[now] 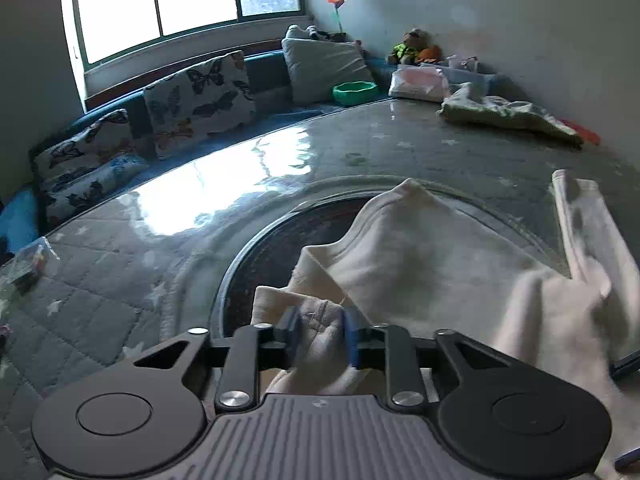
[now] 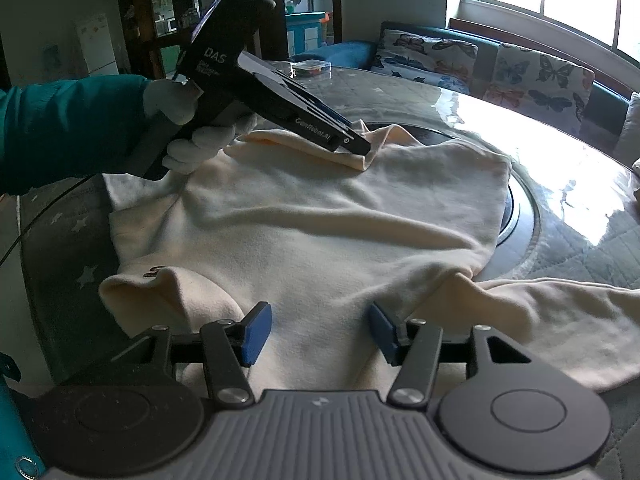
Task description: Fold clothes
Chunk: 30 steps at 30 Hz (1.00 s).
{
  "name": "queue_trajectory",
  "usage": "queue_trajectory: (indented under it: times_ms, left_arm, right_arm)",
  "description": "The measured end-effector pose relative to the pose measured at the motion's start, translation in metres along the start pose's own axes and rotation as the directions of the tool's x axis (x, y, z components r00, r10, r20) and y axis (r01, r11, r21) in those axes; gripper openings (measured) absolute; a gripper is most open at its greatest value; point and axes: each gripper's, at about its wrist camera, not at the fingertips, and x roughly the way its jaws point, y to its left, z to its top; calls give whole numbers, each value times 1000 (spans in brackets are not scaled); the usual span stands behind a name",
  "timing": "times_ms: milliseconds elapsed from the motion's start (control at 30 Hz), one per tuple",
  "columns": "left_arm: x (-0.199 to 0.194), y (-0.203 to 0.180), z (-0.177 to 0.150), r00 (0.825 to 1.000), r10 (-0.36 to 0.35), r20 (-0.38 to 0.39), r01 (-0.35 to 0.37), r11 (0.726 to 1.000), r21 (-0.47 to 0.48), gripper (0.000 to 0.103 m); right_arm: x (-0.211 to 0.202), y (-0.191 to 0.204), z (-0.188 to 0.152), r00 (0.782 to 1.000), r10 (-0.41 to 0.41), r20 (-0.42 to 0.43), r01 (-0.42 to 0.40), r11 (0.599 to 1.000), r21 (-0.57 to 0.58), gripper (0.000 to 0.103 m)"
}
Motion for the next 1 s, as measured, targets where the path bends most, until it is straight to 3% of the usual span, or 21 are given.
queue_trajectory:
  times_ms: [100, 267, 333, 433, 500, 667, 833, 933, 1000]
  left_arm:
    - [-1, 2, 0, 999, 38, 17, -37, 999, -8, 12]
    - [-10, 31, 3, 986, 158, 57, -152, 984, -95, 11]
    - [-9, 47, 5, 972, 230, 42, -224, 967, -123, 10]
    - [-4, 67, 4, 938, 346, 13, -341, 928, -151, 10]
    - [1, 80, 2, 922, 388, -12, -383, 905, -184, 10]
    - [16, 93, -4, 894, 445, -56, -447, 872, -198, 10]
    - [16, 103, 1, 891, 446, -85, -453, 856, -250, 14]
    - [2, 114, 2, 877, 469, -101, -477, 830, -290, 16]
    - [-14, 116, 2, 896, 435, -91, -440, 838, -322, 16]
  right_arm:
    - [0, 1, 0, 1000, -1, 1, 1, 1000, -1, 57]
    - [1, 1, 0, 1000, -4, -1, 4, 1000, -1, 57]
    - [1, 1, 0, 1000, -5, -4, 5, 1000, -4, 57]
    - [1, 1, 1, 1000, -6, -8, 6, 1000, -5, 57]
    - [2, 1, 1, 1000, -8, -10, 8, 1000, -7, 58]
    - [1, 1, 0, 1000, -10, -11, 9, 1000, -8, 58]
    - [1, 1, -1, 1000, -9, -8, 9, 1000, -9, 58]
    - [1, 3, 0, 1000, -12, -11, 12, 1000, -10, 58]
    - [2, 4, 0, 1000, -15, -13, 15, 1000, -11, 58]
